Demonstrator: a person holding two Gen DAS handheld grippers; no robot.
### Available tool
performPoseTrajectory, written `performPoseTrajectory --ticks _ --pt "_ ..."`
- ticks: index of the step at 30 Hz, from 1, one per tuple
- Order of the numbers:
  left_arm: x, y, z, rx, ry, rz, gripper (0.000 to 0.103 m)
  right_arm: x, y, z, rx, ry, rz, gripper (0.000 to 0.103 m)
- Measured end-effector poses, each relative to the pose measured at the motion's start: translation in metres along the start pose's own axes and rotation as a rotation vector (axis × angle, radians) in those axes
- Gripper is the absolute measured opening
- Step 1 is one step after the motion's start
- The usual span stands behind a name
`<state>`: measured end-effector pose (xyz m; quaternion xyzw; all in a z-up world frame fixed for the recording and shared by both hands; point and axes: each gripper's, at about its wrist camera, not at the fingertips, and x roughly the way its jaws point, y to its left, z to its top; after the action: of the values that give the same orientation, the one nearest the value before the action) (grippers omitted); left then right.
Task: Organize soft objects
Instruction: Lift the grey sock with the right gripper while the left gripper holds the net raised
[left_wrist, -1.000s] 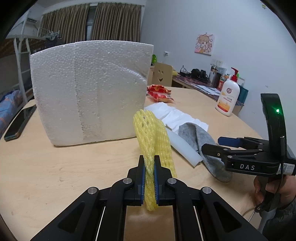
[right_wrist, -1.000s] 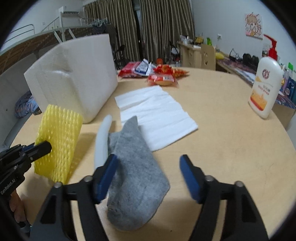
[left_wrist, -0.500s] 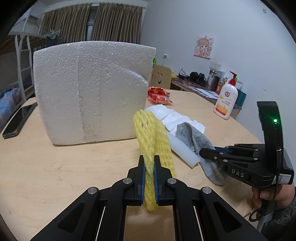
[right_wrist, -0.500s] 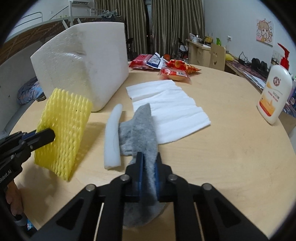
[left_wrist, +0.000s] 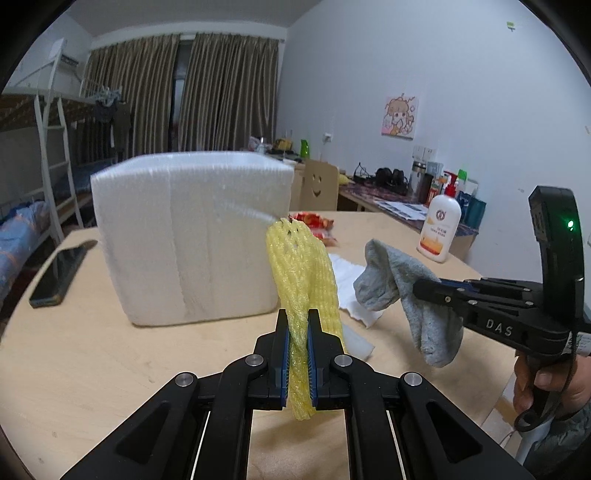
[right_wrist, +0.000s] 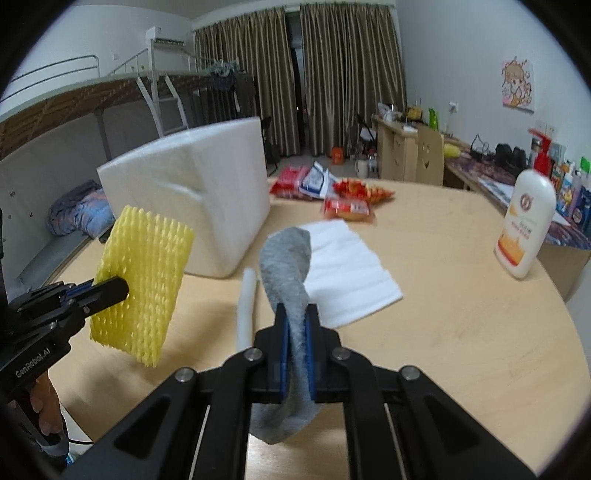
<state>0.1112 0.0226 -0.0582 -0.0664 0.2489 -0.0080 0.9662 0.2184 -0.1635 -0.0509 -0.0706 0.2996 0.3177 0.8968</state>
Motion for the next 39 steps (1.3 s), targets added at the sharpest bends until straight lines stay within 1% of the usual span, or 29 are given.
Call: performPoseTrajectory --ticks 5,12,26,31,39 --pt "-0.019 -0.008 0.006 0.025 -0.033 0.015 0.008 -0.018 0.003 0.008 -0.002 -0.053 0.004 0.011" --pt "-0.044 -0.015 0.011 0.048 -0.077 0.029 0.008 -0.045 0.012 0.01 -0.02 -0.122 0.012 0.011" --pt "-0.109 -0.03 0.021 0.097 -0.2 0.085 0.008 -0.091 0.024 0.017 -0.038 -0.266 0.022 0.011" --pt "-0.13 -0.03 0.019 0.101 -0.228 0.103 0.008 -0.106 0.031 0.015 -0.047 -0.3 0.033 0.011" --pt "-0.149 -0.031 0.017 0.101 -0.254 0.146 0.008 -0.115 0.038 0.011 -0.063 -0.332 0.044 0.011"
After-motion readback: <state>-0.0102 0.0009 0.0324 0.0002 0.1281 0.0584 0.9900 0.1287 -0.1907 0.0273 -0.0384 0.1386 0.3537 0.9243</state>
